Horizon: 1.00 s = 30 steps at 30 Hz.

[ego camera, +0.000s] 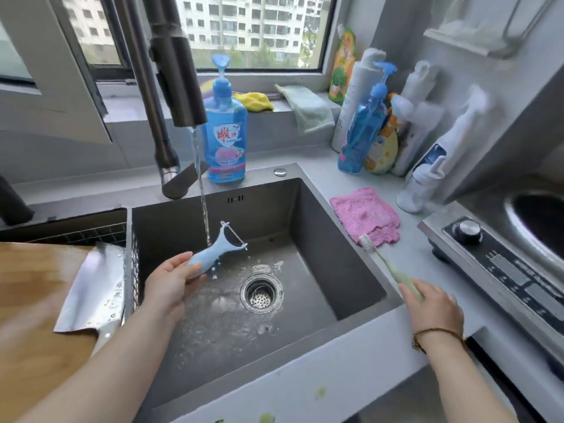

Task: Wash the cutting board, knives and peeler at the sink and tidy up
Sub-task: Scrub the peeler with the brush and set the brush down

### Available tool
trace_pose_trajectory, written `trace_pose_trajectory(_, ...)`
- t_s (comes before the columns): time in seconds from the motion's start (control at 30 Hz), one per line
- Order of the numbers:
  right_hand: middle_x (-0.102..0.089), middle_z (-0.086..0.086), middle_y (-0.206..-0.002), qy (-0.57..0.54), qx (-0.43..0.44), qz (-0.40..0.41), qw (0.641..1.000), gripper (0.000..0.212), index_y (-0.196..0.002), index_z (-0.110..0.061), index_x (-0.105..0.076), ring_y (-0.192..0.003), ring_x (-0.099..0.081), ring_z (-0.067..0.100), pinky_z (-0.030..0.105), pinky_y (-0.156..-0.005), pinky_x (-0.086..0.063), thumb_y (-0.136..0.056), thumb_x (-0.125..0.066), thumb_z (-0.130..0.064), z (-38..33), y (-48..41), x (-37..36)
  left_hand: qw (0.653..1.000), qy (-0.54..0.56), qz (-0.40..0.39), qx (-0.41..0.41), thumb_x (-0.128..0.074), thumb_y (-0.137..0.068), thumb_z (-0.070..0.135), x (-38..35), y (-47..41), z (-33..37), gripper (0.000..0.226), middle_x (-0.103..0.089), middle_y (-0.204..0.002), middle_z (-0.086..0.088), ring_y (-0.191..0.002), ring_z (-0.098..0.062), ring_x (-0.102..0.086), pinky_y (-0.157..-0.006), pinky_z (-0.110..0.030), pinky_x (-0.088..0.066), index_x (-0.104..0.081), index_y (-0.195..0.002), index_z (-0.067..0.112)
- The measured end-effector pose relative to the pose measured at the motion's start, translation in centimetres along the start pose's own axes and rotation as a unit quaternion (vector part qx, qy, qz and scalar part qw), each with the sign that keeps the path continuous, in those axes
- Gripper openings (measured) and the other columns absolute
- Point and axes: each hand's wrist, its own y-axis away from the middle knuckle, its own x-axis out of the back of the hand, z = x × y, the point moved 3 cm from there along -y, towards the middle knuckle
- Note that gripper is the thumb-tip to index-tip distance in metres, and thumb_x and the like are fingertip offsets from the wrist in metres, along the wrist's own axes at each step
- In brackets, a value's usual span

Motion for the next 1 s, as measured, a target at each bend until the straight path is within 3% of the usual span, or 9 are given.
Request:
trace_pose_trajectory(0.13,-0.052,0.015,-0.13,0.036,-0.051,-0.027,0.998,0.037,-0.124,-0.014,-0.057,-0.119,-0.041,0.034,0.033,-0.098,-0.031,-0.093,-0.048,-0.032,3.6,-1.0,0.0,1.0,0.001,-0.004,0.0,-0.05,-0.088,-0.009,-0.9,-0.3,-0.5,0.035,-0.054,-0.091,-0.007,-0.073,-0.012,-0.053,-0.051,-0.011,-0.051,-0.048,-0.122,-0.002)
trace_pose_trajectory(0.3,-0.048,0.013,-0.13,0.05,-0.074,-0.037,0.995,0.037,-0.125,-0.017,-0.056,-0.119,-0.036,0.03,0.03,-0.098,-0.027,-0.093,-0.045,-0.032,3.8,-1.1,-0.2,1.0,-0.011,0.004,-0.004,-0.05,-0.088,-0.007,-1.1,-0.4,-0.8,0.035,-0.054,-0.089,-0.005,-0.074,-0.012,-0.054,-0.069,-0.024,-0.05,-0.048,-0.123,0.0)
trace_pose_trajectory(0.47,-0.052,0.019,-0.126,-0.052,-0.011,0.058,0.997,0.033,-0.116,-0.005,-0.062,-0.117,-0.039,0.036,0.035,-0.097,-0.025,-0.086,-0.06,-0.019,-0.3,-0.4,-0.7,0.987,-0.097,0.03,-0.122,-0.055,-0.084,-0.009,-0.6,0.1,0.3,0.023,-0.059,-0.099,-0.009,-0.071,-0.008,-0.055,-0.055,-0.007,-0.049,-0.054,-0.1,0.009)
trace_pose_trajectory(0.6,-0.065,0.008,-0.091,-0.211,0.067,-0.141,0.965,0.016,-0.09,-0.009,-0.067,-0.079,-0.058,0.019,0.023,-0.071,-0.038,-0.09,-0.055,-0.018,-7.9,1.1,-4.1,0.929,-0.242,0.043,-0.278,-0.063,-0.079,-0.005,-0.5,1.0,1.5,0.032,-0.065,-0.084,0.007,-0.077,-0.011,-0.06,-0.064,-0.006,-0.046,-0.059,-0.079,0.026)
trace_pose_trajectory(0.67,-0.061,0.002,-0.076,-0.303,0.044,-0.268,0.913,0.021,-0.075,-0.014,-0.061,-0.05,-0.05,0.007,0.018,-0.051,-0.039,-0.092,-0.049,-0.021,-12.5,2.9,-6.0,0.904,-0.288,0.044,-0.313,-0.065,-0.078,-0.002,-0.3,1.4,1.6,0.038,-0.061,-0.079,0.018,-0.079,-0.015,-0.062,-0.071,-0.021,-0.049,-0.057,-0.076,0.035)
trace_pose_trajectory(0.77,-0.056,-0.002,-0.061,-0.382,-0.026,-0.427,0.819,0.033,-0.082,-0.017,-0.056,-0.029,-0.038,0.004,0.018,-0.036,-0.028,-0.096,-0.036,-0.039,-18.5,5.6,-8.8,0.856,-0.345,0.059,-0.38,-0.067,-0.077,0.0,0.2,1.8,1.7,0.023,-0.066,-0.08,0.015,-0.076,-0.01,-0.062,-0.072,-0.03,-0.051,-0.069,-0.083,0.022)
trace_pose_trajectory(0.83,-0.055,-0.004,-0.047,-0.41,-0.062,-0.476,0.776,0.04,-0.083,-0.018,-0.056,-0.027,-0.031,0.006,0.018,-0.039,-0.024,-0.095,-0.033,-0.049,-21.4,6.7,-10.0,0.812,-0.363,0.048,-0.455,-0.064,-0.072,0.003,0.4,1.8,2.0,0.017,-0.07,-0.082,0.003,-0.081,-0.009,-0.058,-0.068,-0.024,-0.049,-0.072,-0.084,0.012)
trace_pose_trajectory(0.9,-0.047,-0.007,-0.036,-0.423,-0.063,-0.491,0.759,0.036,-0.076,-0.016,-0.054,-0.027,-0.027,0.005,0.016,-0.039,-0.022,-0.093,-0.042,-0.045,-23.6,7.2,-10.7,0.777,-0.372,0.032,-0.507,-0.063,-0.065,0.004,0.5,1.7,2.2,0.024,-0.069,-0.079,-0.003,-0.083,-0.01,-0.055,-0.067,-0.021,-0.046,-0.069,-0.082,0.019)
trace_pose_trajectory(1.0,-0.037,-0.006,-0.031,-0.429,-0.047,-0.479,0.764,0.028,-0.066,-0.011,-0.046,-0.02,-0.027,0.003,0.011,-0.029,-0.021,-0.092,-0.05,-0.019,-25.5,6.9,-10.6,0.779,-0.38,0.016,-0.499,-0.062,-0.066,0.013,1.0,1.1,2.0,0.03,-0.065,-0.086,0.002,-0.086,-0.007,-0.053,-0.072,-0.021,-0.047,-0.059,-0.094,0.026)
